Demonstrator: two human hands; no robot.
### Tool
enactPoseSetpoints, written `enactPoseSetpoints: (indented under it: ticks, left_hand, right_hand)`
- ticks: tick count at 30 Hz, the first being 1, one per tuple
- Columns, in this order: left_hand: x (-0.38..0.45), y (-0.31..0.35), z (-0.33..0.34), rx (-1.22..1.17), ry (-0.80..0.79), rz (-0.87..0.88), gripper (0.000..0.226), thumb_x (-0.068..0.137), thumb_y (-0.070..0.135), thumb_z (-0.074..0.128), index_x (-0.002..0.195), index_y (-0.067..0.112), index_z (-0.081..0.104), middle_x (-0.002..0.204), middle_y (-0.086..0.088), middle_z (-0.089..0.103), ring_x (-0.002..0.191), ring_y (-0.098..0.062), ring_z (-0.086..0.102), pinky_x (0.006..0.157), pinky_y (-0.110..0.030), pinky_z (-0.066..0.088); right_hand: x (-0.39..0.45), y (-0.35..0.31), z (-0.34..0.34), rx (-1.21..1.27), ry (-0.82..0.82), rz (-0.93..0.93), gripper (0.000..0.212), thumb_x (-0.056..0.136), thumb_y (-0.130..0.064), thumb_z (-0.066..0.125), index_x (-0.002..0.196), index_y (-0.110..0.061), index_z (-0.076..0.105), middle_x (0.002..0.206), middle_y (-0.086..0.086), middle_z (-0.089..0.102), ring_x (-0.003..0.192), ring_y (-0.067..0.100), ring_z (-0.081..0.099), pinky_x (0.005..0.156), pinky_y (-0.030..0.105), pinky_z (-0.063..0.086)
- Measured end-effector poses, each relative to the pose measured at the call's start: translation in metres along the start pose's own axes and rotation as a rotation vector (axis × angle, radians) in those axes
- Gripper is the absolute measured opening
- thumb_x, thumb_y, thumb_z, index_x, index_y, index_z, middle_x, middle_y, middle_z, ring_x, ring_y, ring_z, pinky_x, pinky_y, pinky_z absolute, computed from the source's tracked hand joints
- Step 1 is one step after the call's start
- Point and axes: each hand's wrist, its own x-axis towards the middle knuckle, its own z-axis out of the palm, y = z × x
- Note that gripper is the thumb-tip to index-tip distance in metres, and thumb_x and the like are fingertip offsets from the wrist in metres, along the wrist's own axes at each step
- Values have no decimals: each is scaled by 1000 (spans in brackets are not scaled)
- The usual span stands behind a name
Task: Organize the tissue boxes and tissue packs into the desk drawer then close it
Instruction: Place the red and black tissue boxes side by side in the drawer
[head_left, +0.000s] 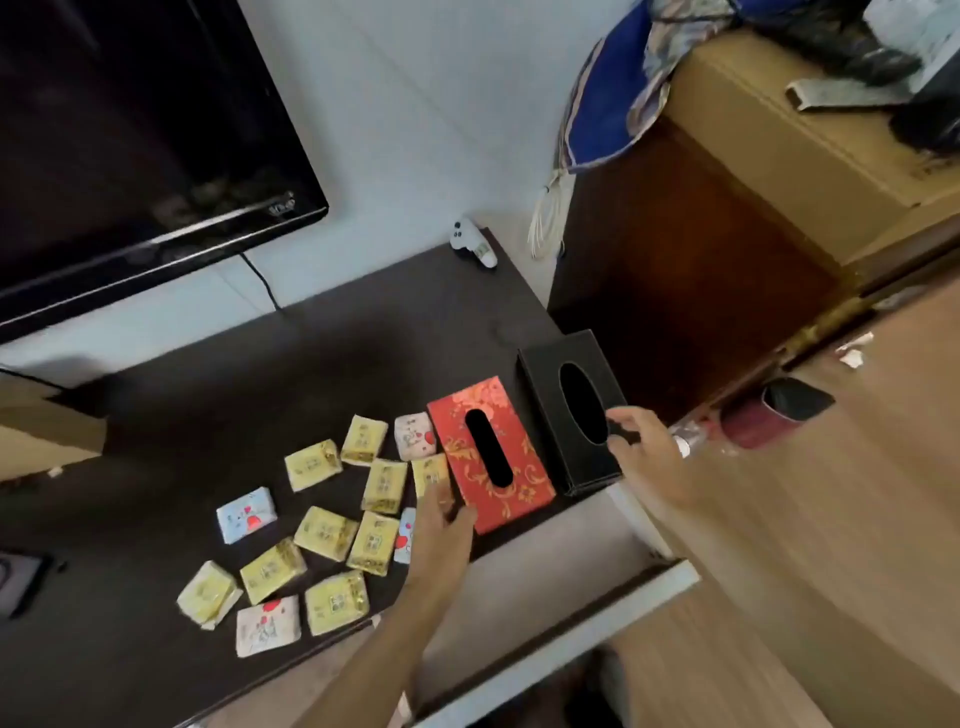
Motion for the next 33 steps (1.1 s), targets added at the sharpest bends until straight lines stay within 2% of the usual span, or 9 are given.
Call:
enactPoseSetpoints:
  ticks: [2,4,7,13,17,20,24,29,33]
  left_hand:
    - [28,1,11,55,90,67,33,90,8,58,116,28,52,112,13,54,97,13,53,80,-4,41]
    - [56,2,20,97,128,51,48,88,12,61,133,17,44,129,2,47,115,-5,46,97,-24,39]
    - [84,-15,35,125,174,47,57,84,8,64,135,8,38,134,-10,44,119,-24,47,101,-42,43]
    - [111,-32,58,139,238,23,84,83,11,68,151,9,18,149,-12,39,137,-29,38,110,-50,35]
    - [113,-30,62,76,295,-23,88,79,7,70,151,16,22,143,-6,47,129,-25,47,104,-48,43]
    - [104,-27,60,45,315,20,78,76,4,71,143,20,35,124,4,56,112,-17,56,87,-32,51]
    - [78,-28,60,-6,350,67,83,76,8,73,145,26,31,108,24,48,99,-3,51,66,-10,36]
    - [25,-47,67,-114,427,56,89,78,10,74,149,33,27,117,26,52,102,12,53,84,-22,44]
    - [-13,-82,80,-131,469,31,88,80,12,74,149,36,25,131,13,52,117,-7,53,97,-37,47]
  right_hand:
    - [26,5,3,-159,68,-68,45,95,-6,63,138,-15,58,140,5,58,131,24,54,99,31,50]
    - [49,6,6,-226,65,-47,56,92,-10,65,146,-10,50,146,12,52,136,32,49,106,50,50]
    - [71,21,14,-220,-14,21,60,93,-19,69,147,-10,44,144,15,51,133,35,50,104,55,50]
    - [90,43,25,-96,-67,69,51,92,-20,70,139,-18,48,130,7,64,114,29,64,82,35,47]
    - [96,46,27,-136,-45,93,49,93,-16,70,138,-15,51,128,8,67,116,31,65,82,33,47]
    - [97,41,20,-100,-18,144,48,89,-13,72,135,-14,58,126,8,70,115,33,66,86,35,51]
    - [74,47,9,2,23,112,51,88,-6,70,137,-15,58,121,4,71,109,25,67,74,26,49]
    - [23,74,-10,209,51,83,53,89,-9,73,137,-27,57,110,-17,70,96,-6,67,63,9,49]
    - [-10,102,-8,247,35,55,48,88,-7,75,129,-29,61,111,-14,73,101,-7,67,67,7,53]
